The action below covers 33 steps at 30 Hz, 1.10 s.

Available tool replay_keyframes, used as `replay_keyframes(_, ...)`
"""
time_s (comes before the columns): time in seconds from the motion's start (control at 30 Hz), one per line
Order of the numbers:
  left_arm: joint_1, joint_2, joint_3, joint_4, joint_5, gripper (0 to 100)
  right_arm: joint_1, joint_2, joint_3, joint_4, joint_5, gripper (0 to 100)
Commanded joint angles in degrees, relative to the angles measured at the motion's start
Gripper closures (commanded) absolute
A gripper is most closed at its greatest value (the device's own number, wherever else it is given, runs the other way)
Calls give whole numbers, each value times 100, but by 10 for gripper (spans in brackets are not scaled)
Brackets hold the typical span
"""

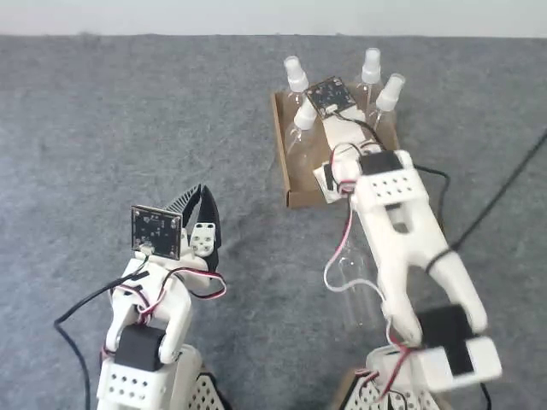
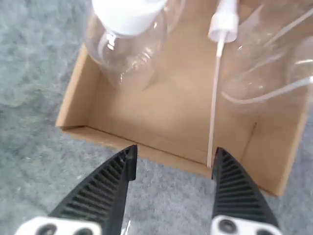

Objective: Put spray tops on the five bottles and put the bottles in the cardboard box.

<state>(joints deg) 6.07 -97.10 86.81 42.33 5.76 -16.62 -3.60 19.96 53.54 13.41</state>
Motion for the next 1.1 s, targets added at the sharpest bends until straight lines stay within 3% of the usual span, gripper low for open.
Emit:
replay_keyframes(0.0,35,-79,-48,-149,-70,988,75,330,-835,-101,62,789)
replay_keyframes(0.63,35,-79,-48,-123,-62,988,470,1895,-1380,-497,79,789)
replay_keyframes(1.07,35,-79,-48,-123,-62,988,391,2193,-1380,-585,44,791)
